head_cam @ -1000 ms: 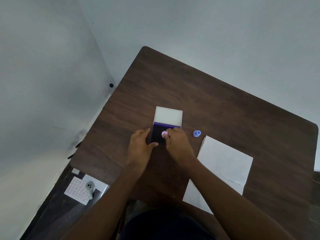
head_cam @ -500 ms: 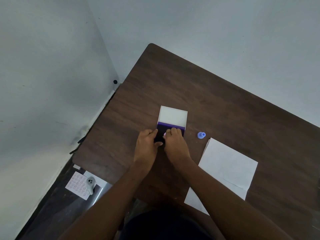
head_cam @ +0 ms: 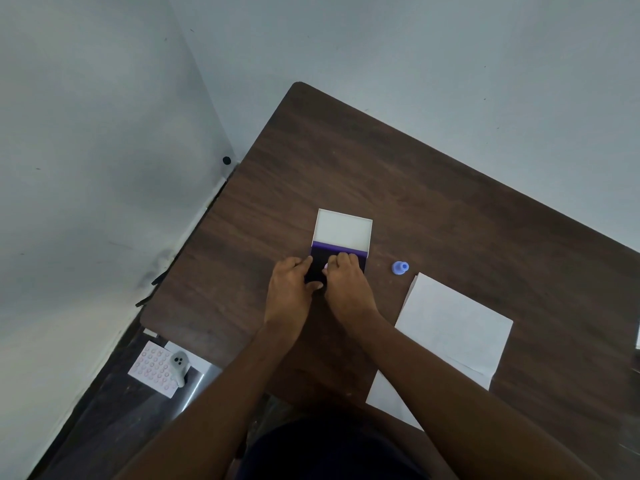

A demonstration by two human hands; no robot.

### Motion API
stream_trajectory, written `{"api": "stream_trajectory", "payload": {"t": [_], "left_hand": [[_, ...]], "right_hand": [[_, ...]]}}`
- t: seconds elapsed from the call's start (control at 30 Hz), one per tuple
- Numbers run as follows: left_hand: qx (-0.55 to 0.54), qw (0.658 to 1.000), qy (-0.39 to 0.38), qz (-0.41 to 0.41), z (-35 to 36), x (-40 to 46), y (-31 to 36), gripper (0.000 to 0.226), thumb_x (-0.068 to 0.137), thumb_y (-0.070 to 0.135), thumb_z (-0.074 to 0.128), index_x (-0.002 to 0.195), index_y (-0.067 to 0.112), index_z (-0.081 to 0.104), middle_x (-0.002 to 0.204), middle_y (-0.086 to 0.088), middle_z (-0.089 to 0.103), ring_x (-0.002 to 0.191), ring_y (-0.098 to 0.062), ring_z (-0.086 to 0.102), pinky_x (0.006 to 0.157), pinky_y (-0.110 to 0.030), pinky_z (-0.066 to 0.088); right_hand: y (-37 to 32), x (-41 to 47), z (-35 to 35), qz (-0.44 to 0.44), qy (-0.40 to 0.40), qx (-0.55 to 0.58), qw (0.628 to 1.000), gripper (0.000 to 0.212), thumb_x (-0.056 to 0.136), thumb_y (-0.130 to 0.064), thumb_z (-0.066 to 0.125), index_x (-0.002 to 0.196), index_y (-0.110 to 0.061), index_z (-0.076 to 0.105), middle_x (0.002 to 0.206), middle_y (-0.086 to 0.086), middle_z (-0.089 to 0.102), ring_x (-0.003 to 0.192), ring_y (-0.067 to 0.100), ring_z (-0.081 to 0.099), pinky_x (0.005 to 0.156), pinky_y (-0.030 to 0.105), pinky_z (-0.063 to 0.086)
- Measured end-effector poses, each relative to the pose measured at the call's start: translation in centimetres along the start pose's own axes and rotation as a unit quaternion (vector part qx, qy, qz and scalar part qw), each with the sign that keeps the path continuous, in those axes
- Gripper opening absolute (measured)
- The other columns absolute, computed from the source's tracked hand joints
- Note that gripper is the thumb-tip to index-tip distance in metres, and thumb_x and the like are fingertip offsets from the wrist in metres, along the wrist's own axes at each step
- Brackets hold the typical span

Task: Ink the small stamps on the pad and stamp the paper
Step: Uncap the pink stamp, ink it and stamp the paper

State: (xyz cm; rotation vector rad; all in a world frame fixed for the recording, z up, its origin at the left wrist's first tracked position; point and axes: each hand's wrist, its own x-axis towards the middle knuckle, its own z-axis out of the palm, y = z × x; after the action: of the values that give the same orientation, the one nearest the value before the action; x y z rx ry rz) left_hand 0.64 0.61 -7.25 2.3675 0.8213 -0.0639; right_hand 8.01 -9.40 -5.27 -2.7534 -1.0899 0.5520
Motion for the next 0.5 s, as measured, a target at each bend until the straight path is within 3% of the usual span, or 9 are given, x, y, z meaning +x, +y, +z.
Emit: {"api": "stream_trajectory", "payload": {"t": [0.17,0.5], "left_hand": [[0.0,1.0,0.0,0.0,-0.09,0.1,-0.03,0.058,0.077,0.026,0.076,0.13,0.016,0.056,0.117,-0.004,0.062,0.109,-0.019,0.051,0.085,-0.02,0.032],[-0.012,1.0,-0.005,0.007,-0.39,0.14,0.08,0.058,0.078,0.026,0.075,0.132,0.014,0.055,0.117,-0.005,0.062,0.11,-0.02,0.051,0.089,-0.026,0.041]], "right_hand": [[-0.09,0.19,-0.03,0.003,0.002,-0.001,1.0,0.033,0.088,-0.014,0.063,0.118,-0.002,0.058,0.122,0.017,0.059,0.114,0.032,0.051,0.099,0.042,0.045],[0.03,0.35,0.3,-0.005,0.016,0.011,1.0,0.028,0.088,-0.013,0.061,0.114,-0.002,0.06,0.12,0.018,0.059,0.112,0.032,0.051,0.097,0.042,0.045]]}}
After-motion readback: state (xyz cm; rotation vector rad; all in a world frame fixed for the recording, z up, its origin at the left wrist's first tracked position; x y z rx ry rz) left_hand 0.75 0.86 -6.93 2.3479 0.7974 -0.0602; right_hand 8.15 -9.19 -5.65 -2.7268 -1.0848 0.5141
